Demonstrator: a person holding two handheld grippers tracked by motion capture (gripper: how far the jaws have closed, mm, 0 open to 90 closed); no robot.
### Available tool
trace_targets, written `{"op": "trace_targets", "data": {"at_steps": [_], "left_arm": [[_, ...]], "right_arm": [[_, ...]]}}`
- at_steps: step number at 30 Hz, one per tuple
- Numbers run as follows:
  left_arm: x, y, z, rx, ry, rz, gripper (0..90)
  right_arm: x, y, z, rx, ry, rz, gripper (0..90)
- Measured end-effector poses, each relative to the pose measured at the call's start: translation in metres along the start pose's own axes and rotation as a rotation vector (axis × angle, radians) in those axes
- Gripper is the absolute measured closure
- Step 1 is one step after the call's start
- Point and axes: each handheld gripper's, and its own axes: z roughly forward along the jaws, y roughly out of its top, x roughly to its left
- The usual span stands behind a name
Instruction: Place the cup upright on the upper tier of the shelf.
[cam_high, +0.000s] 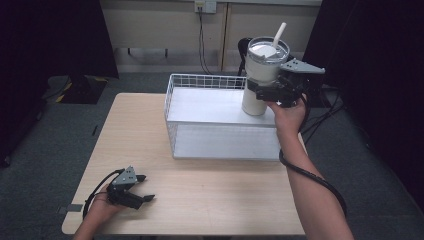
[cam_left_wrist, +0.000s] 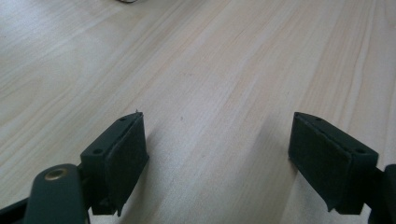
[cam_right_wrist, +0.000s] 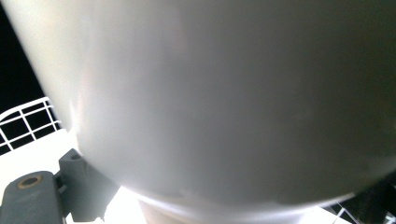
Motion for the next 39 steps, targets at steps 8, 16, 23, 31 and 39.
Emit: {"op": "trace_targets", "data": {"at_steps": [8, 16, 23, 31, 39], "left_arm": [[0.0, 0.0, -0.001, 0.002, 0.005, 0.005, 18.8], [0.0, -0.001, -0.001, 0.0, 0.002, -0.002, 18.8], [0.0, -0.001, -0.001, 0.0, 0.002, -0.003, 18.8], [-0.001, -0.001, -0.001, 0.001, 0.003, -0.002, 18.8], [0.0, -0.001, -0.001, 0.002, 0.001, -0.002, 18.8]], "right_arm": [[0.002, -0.002, 0.005, 0.009, 0.004, -0.008, 9.8], [-0.003, -0.006, 0.004, -0.007, 0.013, 0.029, 9.6], [-0.003, -0.008, 0.004, -0.017, 0.014, 0.029, 9.4], [-0.003, -0.013, 0.006, -0.053, 0.006, 0.042, 9.1], [-0.003, -0.014, 0.006, -0.061, 0.008, 0.037, 8.8]]}}
